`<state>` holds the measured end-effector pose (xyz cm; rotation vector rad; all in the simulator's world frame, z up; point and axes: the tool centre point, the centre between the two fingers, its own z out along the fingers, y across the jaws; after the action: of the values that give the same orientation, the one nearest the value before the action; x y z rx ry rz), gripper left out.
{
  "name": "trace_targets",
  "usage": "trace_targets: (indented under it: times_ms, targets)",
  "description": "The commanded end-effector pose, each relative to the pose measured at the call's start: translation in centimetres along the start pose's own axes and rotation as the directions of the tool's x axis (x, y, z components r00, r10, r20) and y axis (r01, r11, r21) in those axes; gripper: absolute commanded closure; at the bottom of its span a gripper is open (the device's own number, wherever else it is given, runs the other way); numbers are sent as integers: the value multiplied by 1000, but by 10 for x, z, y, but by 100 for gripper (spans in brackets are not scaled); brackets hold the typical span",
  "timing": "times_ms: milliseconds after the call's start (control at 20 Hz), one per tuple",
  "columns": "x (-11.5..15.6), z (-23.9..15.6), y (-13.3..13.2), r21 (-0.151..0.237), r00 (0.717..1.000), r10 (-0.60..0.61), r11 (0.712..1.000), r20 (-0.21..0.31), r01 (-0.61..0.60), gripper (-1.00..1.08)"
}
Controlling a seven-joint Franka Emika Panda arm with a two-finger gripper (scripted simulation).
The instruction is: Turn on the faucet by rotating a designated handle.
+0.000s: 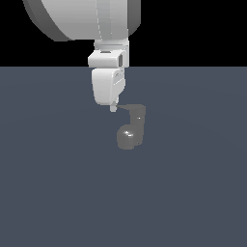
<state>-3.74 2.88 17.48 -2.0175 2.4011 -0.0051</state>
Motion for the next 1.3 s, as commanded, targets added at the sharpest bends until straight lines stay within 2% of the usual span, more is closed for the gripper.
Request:
trace_targets:
  times_ms: [0,250,300,1000,1050,1100,1250]
  targets:
    - [9,2,7,-5,1000,9,1000,-2,-9,108]
    - [15,1,17,-6,1000,8,1000,-2,-8,108]
    - [9,0,14,-1,1000,0,1000,0,0,108]
    - [90,1,31,-6,1000,8,1000,-2,-8,108]
    - [90,1,31,-6,1000,8,1000,-2,-8,108]
    - [65,0,30,-3,1000,-31,1000,3,31,108]
    - [75,0,25,-3,1000,-27,1000,3,27,108]
